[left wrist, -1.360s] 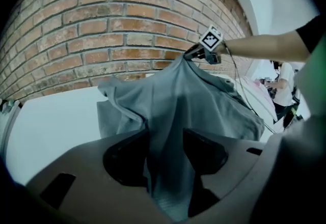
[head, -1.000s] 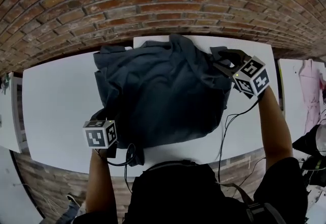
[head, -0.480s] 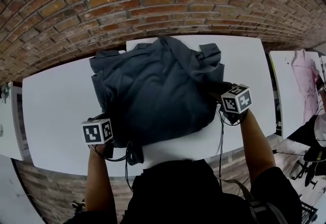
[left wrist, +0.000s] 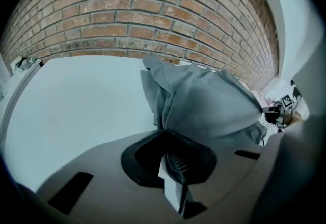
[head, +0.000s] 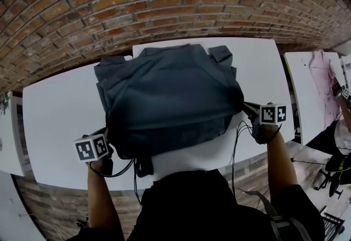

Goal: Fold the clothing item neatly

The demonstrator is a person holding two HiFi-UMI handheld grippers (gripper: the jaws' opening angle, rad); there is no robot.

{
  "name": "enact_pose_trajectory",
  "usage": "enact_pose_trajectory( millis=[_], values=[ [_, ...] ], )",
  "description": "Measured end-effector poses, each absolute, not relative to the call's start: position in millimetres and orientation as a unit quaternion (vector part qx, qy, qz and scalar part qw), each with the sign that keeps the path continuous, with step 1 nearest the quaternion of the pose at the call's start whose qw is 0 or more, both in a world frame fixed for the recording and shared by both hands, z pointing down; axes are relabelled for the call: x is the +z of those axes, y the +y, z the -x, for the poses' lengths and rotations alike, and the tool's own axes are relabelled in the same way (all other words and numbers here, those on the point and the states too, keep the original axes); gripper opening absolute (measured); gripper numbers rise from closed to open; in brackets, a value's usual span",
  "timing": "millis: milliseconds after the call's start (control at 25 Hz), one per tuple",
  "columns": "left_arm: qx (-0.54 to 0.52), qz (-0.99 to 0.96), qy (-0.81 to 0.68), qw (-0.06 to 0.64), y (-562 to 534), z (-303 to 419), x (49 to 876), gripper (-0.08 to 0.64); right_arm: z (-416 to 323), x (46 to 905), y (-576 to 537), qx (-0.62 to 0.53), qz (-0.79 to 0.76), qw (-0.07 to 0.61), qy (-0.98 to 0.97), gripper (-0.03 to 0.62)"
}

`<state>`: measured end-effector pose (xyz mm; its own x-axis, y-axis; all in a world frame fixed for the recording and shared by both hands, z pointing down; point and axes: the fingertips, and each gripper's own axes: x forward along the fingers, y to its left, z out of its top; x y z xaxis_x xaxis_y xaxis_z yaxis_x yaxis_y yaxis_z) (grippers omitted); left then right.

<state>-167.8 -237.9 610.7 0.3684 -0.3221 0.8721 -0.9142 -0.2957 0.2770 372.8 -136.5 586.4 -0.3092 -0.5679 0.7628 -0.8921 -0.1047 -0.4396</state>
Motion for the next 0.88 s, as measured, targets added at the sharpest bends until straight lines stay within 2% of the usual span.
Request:
enact_pose_trajectory(
  millis=[160,280,440,560,640,720,800,880],
  values=[
    [0.373,-0.724,-0.425,0.395,-236,165,613,0.012,-369,591,-142,0.488,-0.552,0.151,-0.659,0.009],
    [0.379,-0.73,-0.422,0.38,-236,163,611,0.012,-383,573,-168,0.467,-0.566,0.129,-0.667,0.047],
    [0.367,-0.741,-0.421,0.373,-237,165,604,0.015,-397,553,-204,0.417,-0.605,0.142,-0.664,0.071],
    [0.356,-0.747,-0.431,0.359,-240,173,597,0.067,-366,537,-223,0.366,-0.592,0.166,-0.699,0.071],
    [0.339,-0.753,-0.449,0.342,-243,181,588,0.097,-345,520,-229,0.32,-0.594,0.152,-0.722,0.066],
    [0.31,-0.76,-0.477,0.314,-247,189,573,0.088,-325,497,-229,0.275,-0.601,0.121,-0.74,0.002],
    [0.27,-0.769,-0.502,0.289,-251,196,554,0.0,-307,474,-225,0.24,-0.612,0.091,-0.748,0.002],
    [0.218,-0.783,-0.515,0.273,-252,198,531,-0.002,-292,454,-218,0.208,-0.627,0.065,-0.748,0.002]
  ],
)
